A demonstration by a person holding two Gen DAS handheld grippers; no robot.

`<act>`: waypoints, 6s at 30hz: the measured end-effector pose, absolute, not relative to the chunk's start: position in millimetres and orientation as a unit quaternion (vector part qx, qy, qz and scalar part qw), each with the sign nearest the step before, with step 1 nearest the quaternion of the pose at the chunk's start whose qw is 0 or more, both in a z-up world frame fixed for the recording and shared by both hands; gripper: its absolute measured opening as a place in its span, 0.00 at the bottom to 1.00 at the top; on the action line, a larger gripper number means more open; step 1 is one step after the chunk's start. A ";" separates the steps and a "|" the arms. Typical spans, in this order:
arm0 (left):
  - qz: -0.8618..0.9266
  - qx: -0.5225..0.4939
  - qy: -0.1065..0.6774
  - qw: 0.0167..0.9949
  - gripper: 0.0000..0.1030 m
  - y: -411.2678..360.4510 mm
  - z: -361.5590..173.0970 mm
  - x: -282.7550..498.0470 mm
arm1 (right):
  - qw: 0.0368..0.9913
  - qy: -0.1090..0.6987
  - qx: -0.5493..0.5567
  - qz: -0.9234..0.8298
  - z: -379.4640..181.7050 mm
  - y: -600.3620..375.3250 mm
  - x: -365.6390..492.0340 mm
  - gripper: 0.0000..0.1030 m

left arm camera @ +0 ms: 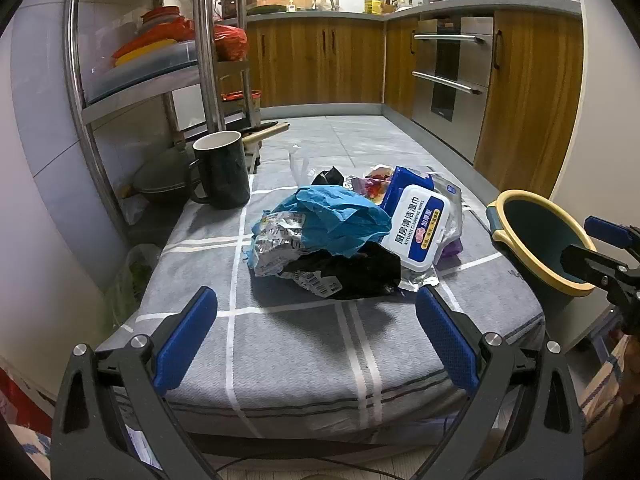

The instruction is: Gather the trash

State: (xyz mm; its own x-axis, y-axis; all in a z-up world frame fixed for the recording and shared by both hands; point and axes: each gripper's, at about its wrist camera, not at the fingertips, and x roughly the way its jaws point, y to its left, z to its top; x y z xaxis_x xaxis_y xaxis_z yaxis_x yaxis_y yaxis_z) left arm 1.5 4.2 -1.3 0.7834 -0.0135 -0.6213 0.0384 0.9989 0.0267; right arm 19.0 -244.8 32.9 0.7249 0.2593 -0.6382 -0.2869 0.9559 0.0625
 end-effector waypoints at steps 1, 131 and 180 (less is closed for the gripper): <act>-0.015 0.019 0.328 0.944 0.94 4.4 -1.0 1.3 | 0.928 0.341 -0.020 0.147 32.2 -244.8 18.7 0.95; -0.149 -0.047 0.243 0.957 0.28 -13.4 46.7 43.7 | 0.913 0.359 0.074 0.177 47.3 -288.8 75.3 0.18; -0.393 -0.014 0.408 0.824 0.36 -236.6 -25.1 74.8 | 0.893 0.423 0.152 -0.014 -27.3 -448.8 45.2 0.23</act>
